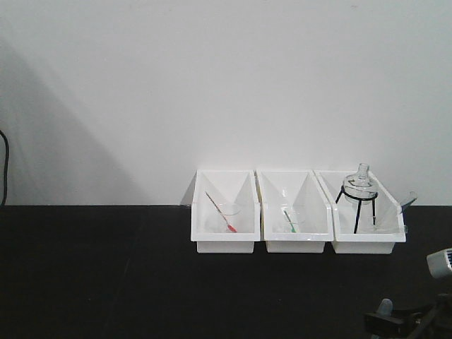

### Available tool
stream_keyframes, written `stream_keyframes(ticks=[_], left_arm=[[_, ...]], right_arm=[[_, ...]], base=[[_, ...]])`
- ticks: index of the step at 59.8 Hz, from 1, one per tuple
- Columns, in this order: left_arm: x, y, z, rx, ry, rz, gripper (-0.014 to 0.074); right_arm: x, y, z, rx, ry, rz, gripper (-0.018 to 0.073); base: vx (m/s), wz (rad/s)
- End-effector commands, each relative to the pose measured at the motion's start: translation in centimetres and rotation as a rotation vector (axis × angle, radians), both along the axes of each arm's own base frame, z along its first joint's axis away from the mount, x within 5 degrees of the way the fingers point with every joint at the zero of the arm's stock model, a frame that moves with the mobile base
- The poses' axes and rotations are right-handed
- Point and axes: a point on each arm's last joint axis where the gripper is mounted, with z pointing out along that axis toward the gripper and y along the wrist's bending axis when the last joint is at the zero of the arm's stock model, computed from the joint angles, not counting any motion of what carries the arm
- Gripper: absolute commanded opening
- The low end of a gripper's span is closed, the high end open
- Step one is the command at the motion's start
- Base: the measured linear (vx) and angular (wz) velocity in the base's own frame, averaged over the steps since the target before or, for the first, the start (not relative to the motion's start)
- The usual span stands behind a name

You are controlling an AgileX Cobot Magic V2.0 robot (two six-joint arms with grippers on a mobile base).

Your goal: Grab transparent chemical and place on left bench

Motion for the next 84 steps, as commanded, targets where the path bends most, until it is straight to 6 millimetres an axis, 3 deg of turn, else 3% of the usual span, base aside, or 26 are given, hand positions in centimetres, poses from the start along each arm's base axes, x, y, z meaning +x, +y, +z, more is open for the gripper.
stream_keyframes(ticks=[1, 26, 32, 49, 56, 67, 74, 84], left_arm=[[-0.1, 0.0, 0.3, -0.014, -0.081, -0.001, -0.0003], [-0.1, 0.0, 0.3, -0.014, -0.081, -0.001, -0.0003], [-0.1, 0.0, 0.3, -0.014, -0.081, -0.001, -0.0003], [-0.1, 0.0, 0.3, -0.014, -0.081, -0.001, -0.0003], [-0.1, 0.0, 0.3, -0.014, -0.081, -0.001, -0.0003], [-0.1, 0.0, 0.3, -0.014, -0.081, -0.001, -0.0003], [-0.1, 0.0, 0.3, -0.014, -0.081, -0.001, -0.0003], [-0.1, 0.0, 0.3, -0.014, -0.081, -0.001, -0.0003]], right_arm=[[0.5, 0.2, 1.1, 0.044, -0.043, 0.007, -0.0003], [1.4, 0.2, -0.5, 0.040, 0.012, 0.042, 0.0025], [1.4, 0.3, -0.5, 0.029, 0.001, 0.057, 0.0090], [1.1, 0.6, -0.4, 0.041, -0.004, 0.108, 0.0397], [1.1, 0.6, -0.4, 0.042, -0.004, 0.109, 0.0456], [1.2, 0.6, -0.3, 0.052, -0.015, 0.101, 0.0461], [1.3, 0.6, 1.1, 0.040, -0.067, 0.104, 0.0461], [0.7, 0.5, 5.7, 0.029, -0.217, 0.066, 0.0442]], base=[[0.00, 0.00], [0.00, 0.00], [0.00, 0.00], [0.00, 0.00], [0.00, 0.00], [0.00, 0.00], [0.00, 0.00], [0.00, 0.00]])
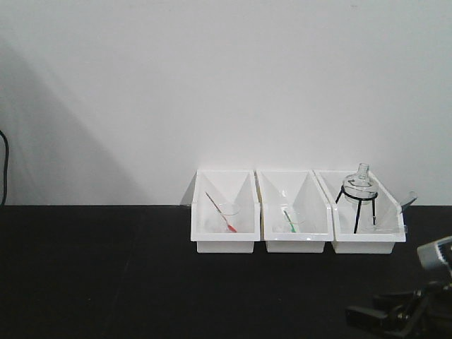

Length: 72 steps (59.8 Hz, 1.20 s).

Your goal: Grab transparent chemical and place on left bench

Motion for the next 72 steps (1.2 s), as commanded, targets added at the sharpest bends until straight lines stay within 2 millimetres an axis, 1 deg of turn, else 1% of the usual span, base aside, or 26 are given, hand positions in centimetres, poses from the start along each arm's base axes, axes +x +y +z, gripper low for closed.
stream_keyframes(ticks=[1, 4, 7, 9, 13, 20, 25, 30, 38, 46, 54, 59, 66, 72], left_arm=[[-0.1, 0.0, 0.3, -0.014, -0.081, -0.001, -0.0003], [-0.1, 0.0, 0.3, -0.014, -0.081, -0.001, -0.0003], [-0.1, 0.0, 0.3, -0.014, -0.081, -0.001, -0.0003], [-0.1, 0.0, 0.3, -0.014, -0.081, -0.001, -0.0003], [-0.1, 0.0, 0.3, -0.014, -0.081, -0.001, -0.0003], [-0.1, 0.0, 0.3, -0.014, -0.081, -0.001, -0.0003], [-0.1, 0.0, 0.3, -0.014, -0.081, -0.001, -0.0003], [-0.1, 0.0, 0.3, -0.014, -0.081, -0.001, -0.0003], [-0.1, 0.0, 0.3, -0.014, -0.081, -0.001, -0.0003], [-0.1, 0.0, 0.3, -0.014, -0.081, -0.001, -0.0003], [-0.1, 0.0, 0.3, -0.014, -0.081, -0.001, -0.0003], [-0.1, 0.0, 0.3, -0.014, -0.081, -0.001, -0.0003], [-0.1, 0.0, 0.3, -0.014, -0.081, -0.001, -0.0003], [-0.1, 0.0, 0.3, -0.014, -0.081, -0.001, -0.0003]], right_arm=[[-0.6, 0.2, 4.6, 0.050, -0.146, -0.031, 0.0436], [-1.3, 0.0, 6.3, 0.042, -0.200, -0.063, 0.0400], [-2.4, -0.1, 7.9, 0.040, -0.256, -0.103, 0.0351], [-3.1, -0.1, 8.7, 0.036, -0.284, -0.125, 0.0316], [-5.0, -0.3, 10.2, 0.026, -0.358, -0.184, 0.0206], [-8.2, -0.4, 12.1, -0.013, -0.468, -0.239, -0.0015], [-10.4, -0.4, 13.2, -0.011, -0.542, -0.283, -0.0011], [-11.8, -0.3, 13.8, -0.004, -0.588, -0.293, -0.0010], [-13.6, 0.1, 14.4, 0.008, -0.639, -0.271, -0.0008], [-14.8, 0.4, 14.7, 0.008, -0.673, -0.258, -0.0008], [-15.4, 0.5, 14.9, 0.008, -0.693, -0.253, -0.0008], [-15.5, 0.5, 14.9, -0.005, -0.701, -0.250, -0.0008], [-15.1, 0.0, 15.0, -0.050, -0.731, -0.292, -0.0008], [-14.7, -0.6, 14.5, -0.132, -0.700, -0.340, -0.0008]], base=[[0.00, 0.00], [0.00, 0.00], [0.00, 0.00], [0.00, 0.00], [0.00, 0.00], [0.00, 0.00], [0.00, 0.00], [0.00, 0.00], [0.00, 0.00], [0.00, 0.00], [0.00, 0.00], [0.00, 0.00], [0.00, 0.00], [0.00, 0.00]])
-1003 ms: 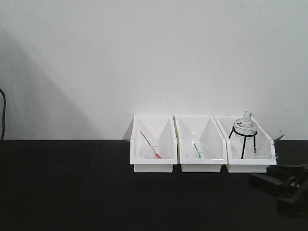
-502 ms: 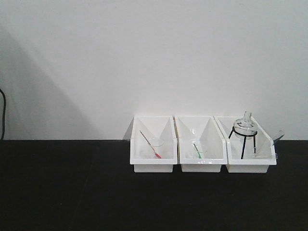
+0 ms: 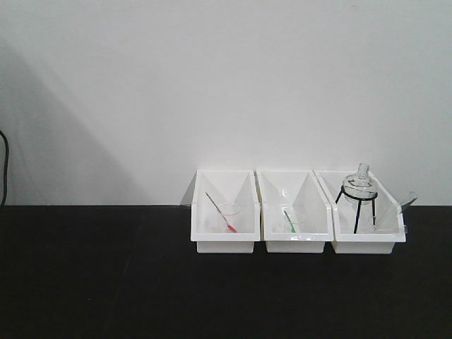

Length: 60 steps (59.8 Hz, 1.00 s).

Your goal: Grab transparent chemical and place on left bench

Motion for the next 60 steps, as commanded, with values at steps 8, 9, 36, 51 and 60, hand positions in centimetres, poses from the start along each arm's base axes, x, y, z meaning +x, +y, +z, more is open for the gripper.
stream_keyframes(ticks=[8, 9, 36, 51, 60], left_arm=[[-0.1, 0.0, 0.3, -0.014, -0.081, -0.001, -0.0003], [-0.1, 0.0, 0.3, -0.014, -0.081, -0.001, -0.0003], [-0.1, 0.0, 0.3, -0.014, -0.081, -0.001, -0.0003], [-0.1, 0.0, 0.3, -0.014, -0.081, -0.001, -0.0003], [-0.1, 0.0, 0.3, -0.014, -0.081, -0.001, -0.0003]], right_arm=[[0.8, -2.4, -0.4, -0.025, 0.073, -0.272, -0.0008], [0.9, -2.7, -0.7, -0.013, 0.083, -0.305, -0.0008], [-3.2, -4.0, -16.5, 0.203, 0.074, -0.492, -0.0008], [-3.1, -3.9, -21.0, 0.293, 0.108, -0.486, -0.0008], [-3.1, -3.9, -22.0, 0.317, 0.174, -0.489, -0.0008]], base=[[0.00, 0.00], [0.00, 0.00], [0.00, 0.00], [0.00, 0.00], [0.00, 0.00]])
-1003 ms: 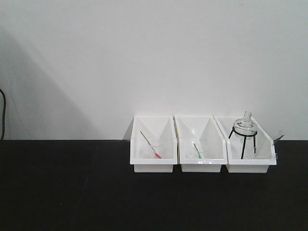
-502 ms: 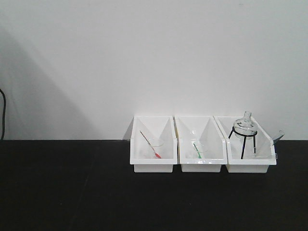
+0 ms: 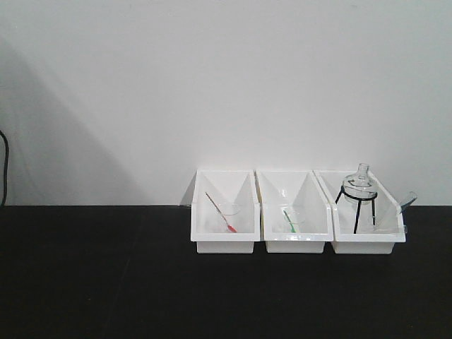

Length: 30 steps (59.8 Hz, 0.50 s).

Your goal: Grab transparent chemical and place on left bench

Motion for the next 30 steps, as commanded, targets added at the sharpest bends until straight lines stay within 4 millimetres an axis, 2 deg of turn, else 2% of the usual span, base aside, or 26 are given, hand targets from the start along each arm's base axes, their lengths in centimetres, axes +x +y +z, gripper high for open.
stream_keyframes(ticks=[1, 30], left_arm=[[-0.15, 0.02, 0.27, -0.014, -0.081, -0.001, -0.0003], [-0.15, 0.02, 0.27, -0.014, -0.081, -0.001, -0.0003]], right_arm=[[0.05, -0.03, 0.29, 0.004, -0.056, -0.005, -0.0008], [0.00, -0.02, 0.06, 0.004, -0.033, -0.003, -0.0008]], base=[[0.00, 0.00], [0.00, 0.00]])
